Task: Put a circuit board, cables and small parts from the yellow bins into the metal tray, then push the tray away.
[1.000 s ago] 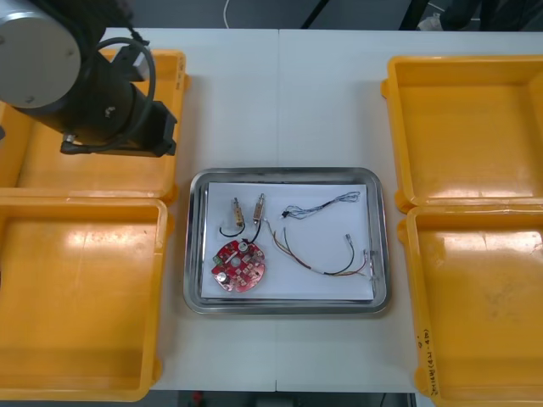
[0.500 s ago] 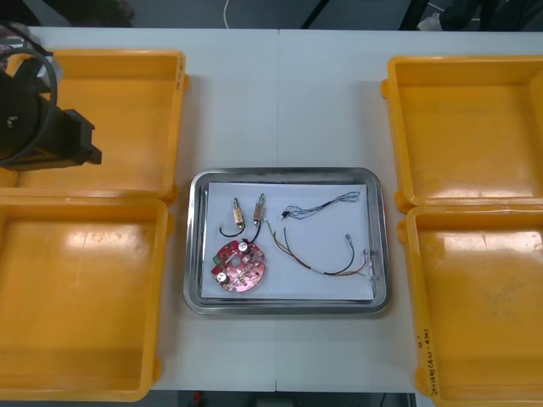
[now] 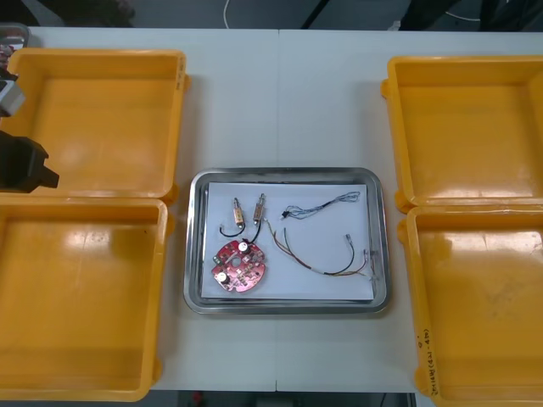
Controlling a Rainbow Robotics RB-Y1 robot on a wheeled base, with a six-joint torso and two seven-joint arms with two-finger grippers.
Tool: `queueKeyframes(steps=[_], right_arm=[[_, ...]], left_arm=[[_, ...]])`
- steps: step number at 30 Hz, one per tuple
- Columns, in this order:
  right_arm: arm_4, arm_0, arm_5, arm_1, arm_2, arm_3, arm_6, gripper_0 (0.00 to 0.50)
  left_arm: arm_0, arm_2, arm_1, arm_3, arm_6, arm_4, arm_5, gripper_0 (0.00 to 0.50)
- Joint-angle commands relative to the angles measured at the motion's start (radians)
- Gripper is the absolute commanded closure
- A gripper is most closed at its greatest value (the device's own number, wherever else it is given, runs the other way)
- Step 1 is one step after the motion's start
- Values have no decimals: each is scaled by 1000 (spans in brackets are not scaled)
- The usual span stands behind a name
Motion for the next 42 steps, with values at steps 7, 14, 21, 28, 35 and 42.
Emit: queueKeyframes(steps=[7,14,21,28,35,42], right_arm=[[-48,10,3,-59,46,-187,-15,0],[-145,-50,3,-65,150,-260,-7,0],[-188,-165,3,-74,302,-288,12,0],[-134,-300,3,-74,532,-290,47,0],[-57,-449,3,-63,793,-288,84,0],[38,-549,3,9,999,-290,125,0]], left_arm=[[95,86,44,-41,-54,12,7,0],[118,97,44,-41,-63,11,7,0],[124,97,44,-41,-63,9,7,0],[122,97,44,-41,-63,9,7,0],[122,97,44,-41,-63,9,7,0],[122,97,44,-41,-63,9,7,0]])
